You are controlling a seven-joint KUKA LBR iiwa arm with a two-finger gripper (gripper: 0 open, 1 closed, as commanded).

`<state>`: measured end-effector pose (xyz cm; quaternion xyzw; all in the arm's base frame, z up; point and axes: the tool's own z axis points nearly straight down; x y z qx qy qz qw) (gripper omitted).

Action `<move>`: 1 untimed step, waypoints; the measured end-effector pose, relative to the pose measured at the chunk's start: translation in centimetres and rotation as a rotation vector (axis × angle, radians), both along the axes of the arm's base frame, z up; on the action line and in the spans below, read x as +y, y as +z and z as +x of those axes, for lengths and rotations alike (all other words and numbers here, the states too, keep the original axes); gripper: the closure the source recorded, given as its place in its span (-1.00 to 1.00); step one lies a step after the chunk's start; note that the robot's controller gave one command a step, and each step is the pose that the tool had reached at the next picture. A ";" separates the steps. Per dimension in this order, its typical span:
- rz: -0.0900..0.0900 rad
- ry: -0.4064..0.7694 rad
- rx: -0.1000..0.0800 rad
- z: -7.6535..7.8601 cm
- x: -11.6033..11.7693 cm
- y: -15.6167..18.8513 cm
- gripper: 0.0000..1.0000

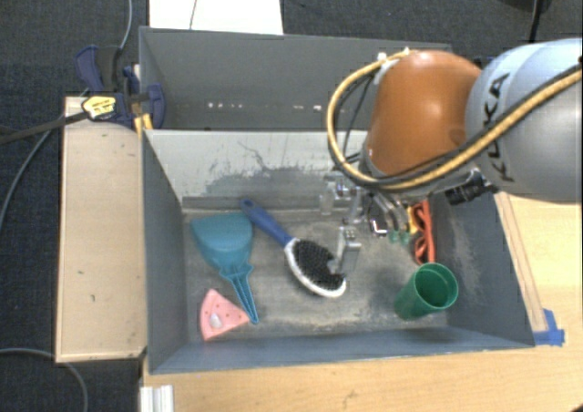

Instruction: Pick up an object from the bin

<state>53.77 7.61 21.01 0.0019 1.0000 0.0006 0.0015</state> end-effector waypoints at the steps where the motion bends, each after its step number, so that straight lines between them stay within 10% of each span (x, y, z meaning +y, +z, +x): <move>1: 0.001 0.030 -0.007 -3.1 -2.6 -4.5 -1.00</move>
Offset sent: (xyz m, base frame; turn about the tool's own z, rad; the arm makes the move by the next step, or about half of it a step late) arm -0.0287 -0.0195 -0.1261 -0.1101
